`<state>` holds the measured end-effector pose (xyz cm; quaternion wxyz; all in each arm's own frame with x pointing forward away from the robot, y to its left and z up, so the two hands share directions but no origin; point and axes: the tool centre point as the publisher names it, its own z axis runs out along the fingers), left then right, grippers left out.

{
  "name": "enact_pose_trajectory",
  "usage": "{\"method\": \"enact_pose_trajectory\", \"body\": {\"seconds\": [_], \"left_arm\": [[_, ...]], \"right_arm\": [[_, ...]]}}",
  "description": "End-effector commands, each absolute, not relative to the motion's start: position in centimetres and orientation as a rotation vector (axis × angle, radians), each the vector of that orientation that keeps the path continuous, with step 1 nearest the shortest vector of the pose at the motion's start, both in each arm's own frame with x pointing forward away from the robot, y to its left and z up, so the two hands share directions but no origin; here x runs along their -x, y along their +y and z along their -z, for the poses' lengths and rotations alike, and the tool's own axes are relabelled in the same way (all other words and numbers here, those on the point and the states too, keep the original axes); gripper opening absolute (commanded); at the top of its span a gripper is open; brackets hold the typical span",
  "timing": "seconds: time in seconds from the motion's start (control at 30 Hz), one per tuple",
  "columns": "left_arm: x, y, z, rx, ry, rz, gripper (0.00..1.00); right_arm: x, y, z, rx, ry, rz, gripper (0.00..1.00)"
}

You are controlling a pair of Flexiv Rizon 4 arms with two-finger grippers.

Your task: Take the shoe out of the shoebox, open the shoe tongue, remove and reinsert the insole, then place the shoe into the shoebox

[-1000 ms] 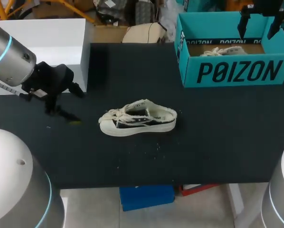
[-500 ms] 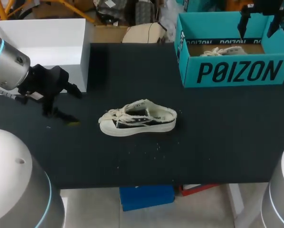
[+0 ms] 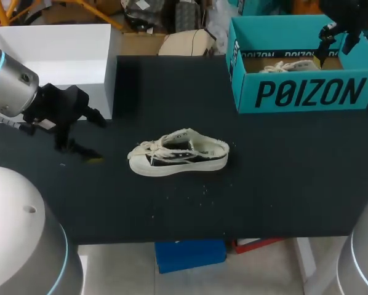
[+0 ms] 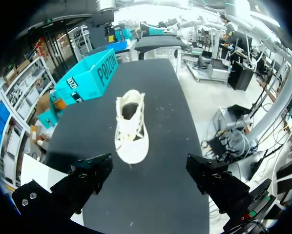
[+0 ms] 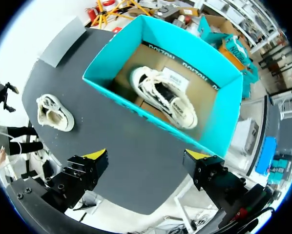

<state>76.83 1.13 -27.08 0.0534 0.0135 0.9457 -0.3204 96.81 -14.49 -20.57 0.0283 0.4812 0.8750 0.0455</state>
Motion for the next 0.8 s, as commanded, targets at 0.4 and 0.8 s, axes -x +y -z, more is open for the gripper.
{"method": "enact_pose_trajectory", "body": {"seconds": [0.4, 0.8], "left_arm": [[-76.8, 1.1, 27.2, -0.043, 2.873, 0.972, 1.00], [-76.8, 1.1, 27.2, -0.043, 2.873, 0.972, 1.00]], "right_arm": [[-89.2, -10.7, 18.8, 0.629, 3.002, -0.569, 1.00], [-88.3, -10.9, 19.1, 0.951, 2.941, -0.481, 1.00]]}}
